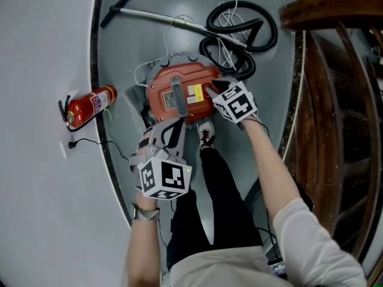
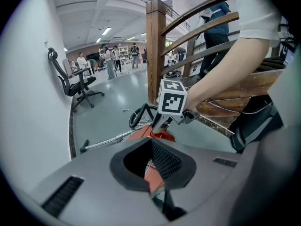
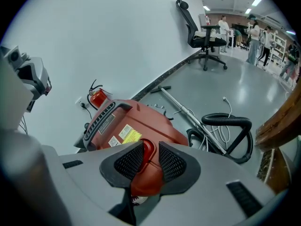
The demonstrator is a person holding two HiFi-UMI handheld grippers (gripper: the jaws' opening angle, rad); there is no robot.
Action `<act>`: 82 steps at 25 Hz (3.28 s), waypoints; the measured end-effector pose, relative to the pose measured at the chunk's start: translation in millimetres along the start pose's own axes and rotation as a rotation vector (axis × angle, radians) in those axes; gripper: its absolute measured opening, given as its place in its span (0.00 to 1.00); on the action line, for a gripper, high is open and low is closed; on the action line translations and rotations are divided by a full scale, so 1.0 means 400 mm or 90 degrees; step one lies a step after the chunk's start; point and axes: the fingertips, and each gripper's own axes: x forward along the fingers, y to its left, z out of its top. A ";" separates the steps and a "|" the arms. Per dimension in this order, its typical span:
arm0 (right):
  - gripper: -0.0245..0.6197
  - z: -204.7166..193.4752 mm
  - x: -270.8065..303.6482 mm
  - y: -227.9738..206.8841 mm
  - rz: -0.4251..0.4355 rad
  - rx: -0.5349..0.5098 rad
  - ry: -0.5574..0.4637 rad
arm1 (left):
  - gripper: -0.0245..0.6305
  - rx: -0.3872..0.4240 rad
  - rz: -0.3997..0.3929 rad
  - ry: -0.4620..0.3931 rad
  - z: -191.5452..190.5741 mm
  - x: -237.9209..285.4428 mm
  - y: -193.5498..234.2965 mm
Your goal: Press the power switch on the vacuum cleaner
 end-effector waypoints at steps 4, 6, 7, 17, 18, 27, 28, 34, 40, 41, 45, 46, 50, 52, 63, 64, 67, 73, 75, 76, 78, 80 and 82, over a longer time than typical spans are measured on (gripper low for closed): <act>0.22 0.001 -0.001 0.001 0.000 0.000 -0.003 | 0.04 0.003 -0.004 0.003 -0.001 0.004 -0.007; 0.22 -0.001 -0.001 -0.001 -0.003 0.004 -0.002 | 0.04 0.005 -0.004 0.003 -0.001 0.005 -0.009; 0.22 0.000 0.000 -0.001 -0.004 0.005 -0.005 | 0.04 0.005 -0.003 0.004 -0.001 0.005 -0.009; 0.19 0.004 0.009 0.001 -0.008 0.016 -0.019 | 0.04 0.004 -0.004 0.010 -0.002 0.006 -0.014; 0.19 0.006 0.010 -0.001 -0.008 0.021 -0.021 | 0.04 0.004 -0.005 0.011 -0.003 0.006 -0.016; 0.19 0.005 0.011 -0.001 -0.028 0.016 -0.014 | 0.04 0.008 -0.003 0.026 -0.024 -0.007 -0.020; 0.19 0.004 0.009 -0.001 -0.025 0.014 -0.012 | 0.04 0.007 0.000 0.027 -0.027 -0.011 -0.019; 0.15 -0.007 -0.012 -0.005 -0.043 -0.042 0.009 | 0.04 -0.001 0.018 0.027 -0.034 -0.024 0.001; 0.11 -0.019 -0.046 -0.003 -0.038 -0.042 0.004 | 0.04 -0.002 0.029 0.020 -0.020 -0.036 0.003; 0.11 -0.017 -0.055 -0.003 -0.037 -0.039 0.001 | 0.04 -0.001 0.030 0.020 -0.018 -0.039 0.001; 0.11 0.016 -0.093 -0.002 -0.044 -0.037 -0.033 | 0.04 0.005 0.034 0.021 -0.013 -0.060 -0.006; 0.10 0.028 -0.105 0.000 -0.044 -0.029 -0.047 | 0.04 0.005 0.034 0.021 -0.012 -0.066 -0.010; 0.10 0.056 -0.160 0.026 -0.042 -0.023 -0.072 | 0.04 -0.006 0.032 0.011 0.003 -0.095 -0.023; 0.10 0.069 -0.188 0.045 -0.034 -0.022 -0.085 | 0.04 -0.010 0.031 0.003 0.013 -0.109 -0.027; 0.10 0.094 -0.349 0.116 -0.040 -0.042 -0.116 | 0.04 -0.018 0.042 -0.027 0.058 -0.171 -0.028; 0.10 0.100 -0.363 0.124 -0.036 -0.040 -0.123 | 0.04 -0.015 0.044 -0.032 0.066 -0.176 -0.026; 0.10 0.116 -0.410 0.145 -0.030 -0.048 -0.140 | 0.04 -0.001 0.051 -0.044 0.085 -0.189 -0.024; 0.10 0.160 -0.524 0.183 -0.044 -0.073 -0.197 | 0.04 0.011 0.064 -0.063 0.116 -0.239 -0.030; 0.10 0.169 -0.559 0.199 -0.050 -0.073 -0.214 | 0.04 0.012 0.064 -0.068 0.126 -0.259 -0.036; 0.10 0.174 -0.577 0.206 -0.054 -0.076 -0.220 | 0.04 0.016 0.064 -0.069 0.130 -0.269 -0.040; 0.10 0.181 -0.611 0.220 -0.063 -0.084 -0.228 | 0.04 0.025 0.067 -0.069 0.137 -0.289 -0.041; 0.10 0.187 -0.641 0.237 -0.067 -0.091 -0.235 | 0.04 0.030 0.074 -0.072 0.144 -0.311 -0.036; 0.10 0.190 -0.669 0.256 -0.070 -0.094 -0.242 | 0.04 0.034 0.081 -0.075 0.154 -0.334 -0.030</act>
